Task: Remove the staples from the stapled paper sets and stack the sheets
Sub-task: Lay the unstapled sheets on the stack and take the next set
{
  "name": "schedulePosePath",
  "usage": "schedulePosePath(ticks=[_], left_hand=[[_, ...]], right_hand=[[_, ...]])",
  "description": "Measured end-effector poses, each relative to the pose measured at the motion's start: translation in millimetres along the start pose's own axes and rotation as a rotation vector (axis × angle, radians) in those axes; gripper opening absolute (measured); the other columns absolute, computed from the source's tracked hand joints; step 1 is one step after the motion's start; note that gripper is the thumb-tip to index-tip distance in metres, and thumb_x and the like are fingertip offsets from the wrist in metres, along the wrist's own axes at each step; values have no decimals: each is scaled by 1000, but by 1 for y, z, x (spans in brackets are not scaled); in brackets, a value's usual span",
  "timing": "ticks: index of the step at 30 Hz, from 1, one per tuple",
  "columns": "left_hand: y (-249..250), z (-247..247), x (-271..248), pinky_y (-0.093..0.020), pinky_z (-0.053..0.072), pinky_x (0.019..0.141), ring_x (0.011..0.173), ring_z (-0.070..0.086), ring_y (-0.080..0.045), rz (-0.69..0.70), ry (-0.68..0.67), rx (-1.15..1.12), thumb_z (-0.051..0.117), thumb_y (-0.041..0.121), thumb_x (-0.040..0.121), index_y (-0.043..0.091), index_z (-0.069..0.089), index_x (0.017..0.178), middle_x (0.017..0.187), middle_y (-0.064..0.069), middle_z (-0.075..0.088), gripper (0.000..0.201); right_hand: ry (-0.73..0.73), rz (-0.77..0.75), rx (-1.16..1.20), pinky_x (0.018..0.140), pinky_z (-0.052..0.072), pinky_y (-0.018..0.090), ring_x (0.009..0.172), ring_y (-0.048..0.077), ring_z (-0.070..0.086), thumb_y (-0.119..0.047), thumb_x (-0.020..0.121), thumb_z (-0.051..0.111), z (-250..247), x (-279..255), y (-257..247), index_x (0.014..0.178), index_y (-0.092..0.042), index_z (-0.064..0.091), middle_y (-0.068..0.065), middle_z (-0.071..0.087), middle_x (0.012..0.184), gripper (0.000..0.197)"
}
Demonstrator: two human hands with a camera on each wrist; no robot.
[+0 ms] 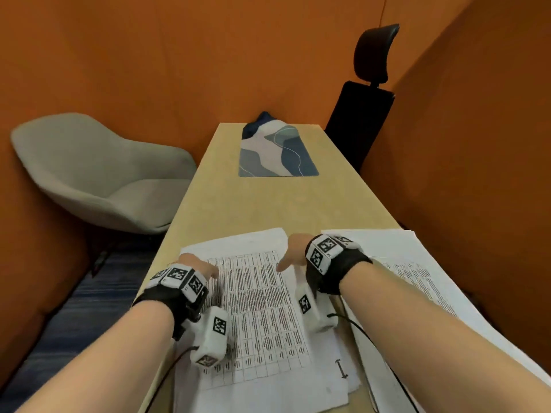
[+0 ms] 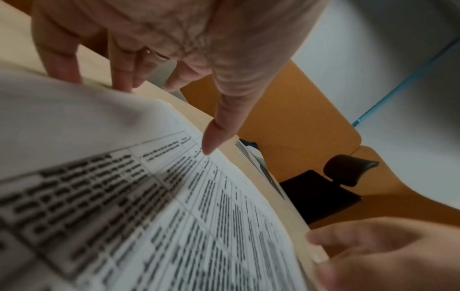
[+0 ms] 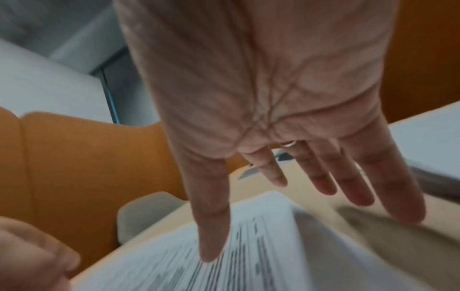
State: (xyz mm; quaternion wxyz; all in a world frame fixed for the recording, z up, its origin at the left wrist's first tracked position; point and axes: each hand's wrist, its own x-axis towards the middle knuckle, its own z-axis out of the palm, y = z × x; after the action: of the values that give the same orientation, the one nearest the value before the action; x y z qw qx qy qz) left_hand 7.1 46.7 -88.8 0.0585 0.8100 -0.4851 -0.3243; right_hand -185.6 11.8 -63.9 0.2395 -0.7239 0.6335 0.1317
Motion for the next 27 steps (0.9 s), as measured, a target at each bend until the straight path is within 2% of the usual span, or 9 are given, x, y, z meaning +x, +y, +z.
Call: schedulePosePath(ticks=[2, 4, 7, 9, 12, 16, 21, 24, 27], left_hand=[[-1, 2, 0, -29, 43, 69, 83, 54, -26, -15, 19, -79, 68, 18, 83, 5, 56, 97, 78, -8, 54, 22], [0, 3, -2, -29, 41, 64, 78, 51, -25, -43, 38, -184, 72, 18, 79, 1, 54, 98, 76, -7, 54, 32], [-2, 3, -1, -28, 41, 70, 85, 53, -25, -26, 28, -228, 72, 16, 79, -4, 51, 82, 87, -12, 56, 29], [-6, 1, 0, -30, 43, 76, 99, 57, -29, -3, 25, -250, 72, 14, 80, -5, 56, 91, 94, -13, 60, 27], [-14, -2, 1, -31, 41, 82, 112, 56, -31, 53, 38, -333, 68, 8, 83, -2, 57, 119, 120, -16, 61, 39], [-26, -7, 2, -31, 38, 89, 118, 52, -29, 151, 61, -479, 61, 9, 87, 4, 54, 126, 127, -12, 57, 40], [-41, -18, -11, -44, 39, 103, 117, 53, -30, 262, -39, -992, 49, -8, 88, 4, 50, 128, 125, -14, 58, 42], [-47, -23, -20, -44, 42, 98, 113, 55, -29, 267, -65, -1133, 46, -6, 91, 8, 50, 128, 122, -12, 60, 40], [-52, -29, -27, -45, 40, 102, 116, 53, -29, 239, 136, -1137, 58, -3, 85, 7, 47, 127, 123, -12, 58, 45]], right_hand=[[3, 33, -3, 61, 43, 28, 66, 20, 52, -40, 83, 67, 13, 15, -3, 73, -6, 55, 5, 57, 77, 38], [30, 73, -25, 63, 47, 28, 66, 20, 55, -47, 74, 73, 21, 20, -3, 62, -10, 51, 4, 58, 71, 44], [18, 132, 15, 81, 47, 33, 104, 27, 59, -49, 74, 73, 24, 20, 1, 105, -2, 56, 9, 61, 110, 59], [5, 160, 57, 95, 42, 35, 125, 30, 47, -45, 78, 69, 23, 13, 2, 135, 5, 34, 18, 42, 140, 84], [74, 179, 169, 82, 46, 30, 114, 27, 55, -36, 78, 73, 23, 18, 7, 126, 3, 44, 15, 55, 127, 68], [175, 146, 390, 68, 43, 27, 90, 25, 56, -35, 75, 76, 19, 23, 15, 108, 0, 56, 9, 60, 99, 52], [199, 44, 880, 62, 43, 31, 89, 26, 56, -14, 85, 67, 11, 9, 23, 136, -6, 36, 12, 56, 114, 61], [201, -130, 1076, 74, 50, 35, 83, 22, 59, 1, 91, 53, 2, -17, 17, 130, -5, 49, 12, 60, 108, 40], [314, -299, 1064, 71, 55, 33, 81, 18, 64, 3, 90, 52, -12, -50, 6, 119, -8, 57, 12, 64, 107, 31]])
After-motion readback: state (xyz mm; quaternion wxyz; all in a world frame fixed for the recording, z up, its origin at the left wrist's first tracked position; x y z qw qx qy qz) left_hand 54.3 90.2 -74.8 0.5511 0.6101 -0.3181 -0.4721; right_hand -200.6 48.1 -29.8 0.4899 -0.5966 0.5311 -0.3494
